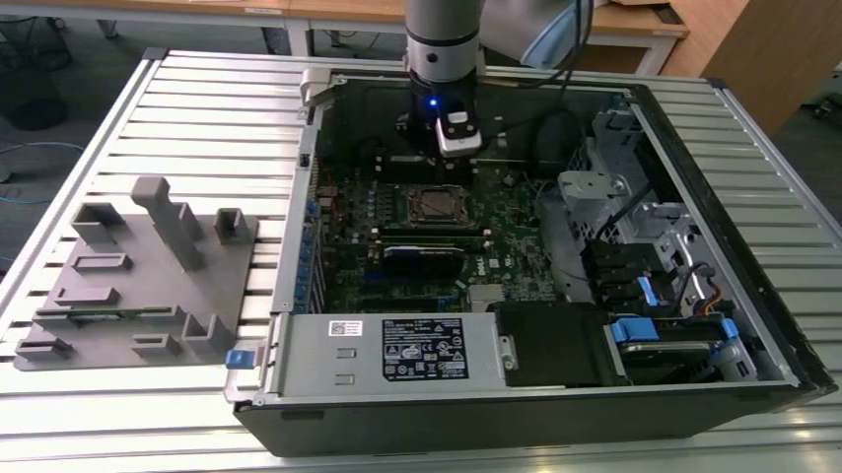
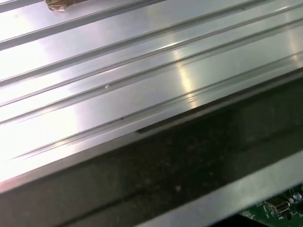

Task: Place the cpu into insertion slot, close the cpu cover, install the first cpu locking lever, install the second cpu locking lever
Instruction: 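Install the first cpu locking lever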

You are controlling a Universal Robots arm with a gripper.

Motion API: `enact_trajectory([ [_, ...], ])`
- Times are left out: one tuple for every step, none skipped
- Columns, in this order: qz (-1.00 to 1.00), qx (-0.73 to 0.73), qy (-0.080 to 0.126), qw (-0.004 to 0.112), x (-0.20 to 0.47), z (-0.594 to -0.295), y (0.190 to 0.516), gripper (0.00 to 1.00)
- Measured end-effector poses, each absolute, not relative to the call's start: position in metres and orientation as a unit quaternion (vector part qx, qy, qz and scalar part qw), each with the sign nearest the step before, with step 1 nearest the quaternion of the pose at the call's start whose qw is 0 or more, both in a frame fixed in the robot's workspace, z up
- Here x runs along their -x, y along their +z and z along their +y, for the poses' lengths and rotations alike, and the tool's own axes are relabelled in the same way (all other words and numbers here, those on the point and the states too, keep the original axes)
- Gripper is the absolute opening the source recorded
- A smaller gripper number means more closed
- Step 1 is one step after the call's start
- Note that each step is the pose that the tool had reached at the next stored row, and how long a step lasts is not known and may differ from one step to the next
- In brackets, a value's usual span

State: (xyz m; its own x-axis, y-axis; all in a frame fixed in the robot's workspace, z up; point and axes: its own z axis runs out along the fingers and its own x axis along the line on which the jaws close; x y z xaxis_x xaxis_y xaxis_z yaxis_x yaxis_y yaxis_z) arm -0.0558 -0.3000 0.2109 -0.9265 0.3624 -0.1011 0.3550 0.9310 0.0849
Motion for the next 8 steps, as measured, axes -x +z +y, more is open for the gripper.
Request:
enact_trajectory([
  [0.983, -0.174, 0.033, 0.057, 0.0558, -0.3, 0.2109, 0.11],
  [0.984, -0.165, 0.034, 0.057, 0.0558, -0.3, 0.2108, 0.11],
  [0.986, -0.156, 0.034, 0.057, 0.0558, -0.3, 0.2108, 0.11],
  [0.987, -0.147, 0.035, 0.056, 0.0558, -0.3, 0.2108, 0.11],
  [0.988, -0.138, 0.035, 0.056, 0.0558, -0.3, 0.2107, 0.11],
  [0.989, -0.129, 0.036, 0.056, 0.0558, -0.3, 0.2107, 0.11],
  [0.991, -0.12, 0.036, 0.055, 0.0558, -0.3, 0.2106, 0.11],
  [0.992, -0.11, 0.037, 0.055, 0.0558, -0.3, 0.2105, 0.11],
])
